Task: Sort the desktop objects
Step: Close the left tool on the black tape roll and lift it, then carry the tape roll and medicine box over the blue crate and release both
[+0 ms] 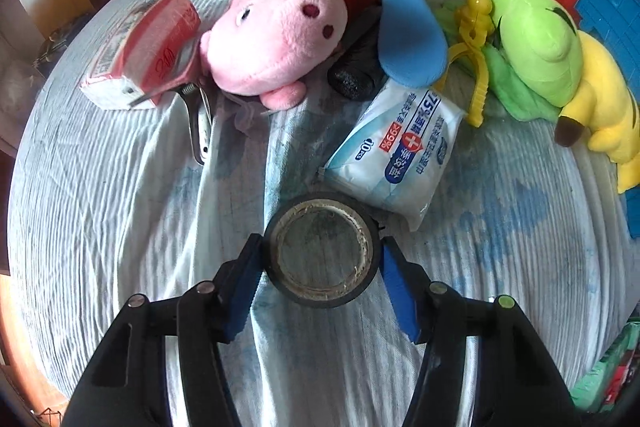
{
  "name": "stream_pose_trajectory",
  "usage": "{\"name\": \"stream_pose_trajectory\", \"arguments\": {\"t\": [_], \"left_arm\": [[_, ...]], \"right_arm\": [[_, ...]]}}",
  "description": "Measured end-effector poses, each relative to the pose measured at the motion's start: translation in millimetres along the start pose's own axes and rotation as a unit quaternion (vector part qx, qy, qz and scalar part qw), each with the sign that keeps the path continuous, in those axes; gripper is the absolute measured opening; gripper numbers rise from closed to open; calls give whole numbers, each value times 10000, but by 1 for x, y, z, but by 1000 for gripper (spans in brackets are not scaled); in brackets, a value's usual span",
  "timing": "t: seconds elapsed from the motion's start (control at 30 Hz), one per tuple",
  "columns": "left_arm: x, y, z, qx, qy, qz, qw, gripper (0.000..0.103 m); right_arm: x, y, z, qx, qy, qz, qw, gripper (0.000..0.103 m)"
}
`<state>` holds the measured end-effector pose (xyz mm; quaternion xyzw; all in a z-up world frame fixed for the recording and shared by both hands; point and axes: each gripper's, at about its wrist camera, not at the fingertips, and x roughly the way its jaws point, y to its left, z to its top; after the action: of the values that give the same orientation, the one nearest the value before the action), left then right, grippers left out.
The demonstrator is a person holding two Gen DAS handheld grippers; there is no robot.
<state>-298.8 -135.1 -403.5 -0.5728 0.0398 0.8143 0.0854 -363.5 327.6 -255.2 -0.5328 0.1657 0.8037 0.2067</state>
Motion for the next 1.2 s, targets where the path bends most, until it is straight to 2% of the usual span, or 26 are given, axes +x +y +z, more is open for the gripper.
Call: {"name": "stream_pose_trajectory", "arguments": {"t": [0.23, 0.37, 0.53, 0.63, 0.93, 1.2], "left_arm": [[-21, 8, -5, -283, -181, -214, 9992, 57], [-32, 14, -6, -379, -189, -170, 9990, 57], [-44, 14, -7, -265, -188, -126, 9994, 57], [-61, 3, 2, -136, -362, -187, 9991, 57], [-120, -62, 49, 335, -840, -158, 9958, 57], [-193, -150, 96, 823, -1484, -204, 9853, 57]], "right_arm": [[-7, 4, 6, -70, -138, 42, 9999, 19], [-13, 3, 7, -80, -221, 40, 9997, 19], [-19, 2, 7, -64, -307, 62, 9995, 19], [-24, 0, 5, -41, -369, 75, 9993, 19], [-56, -23, 1, 85, -707, 43, 9975, 19], [-135, -67, -2, 289, -1496, -102, 9883, 19]]}}
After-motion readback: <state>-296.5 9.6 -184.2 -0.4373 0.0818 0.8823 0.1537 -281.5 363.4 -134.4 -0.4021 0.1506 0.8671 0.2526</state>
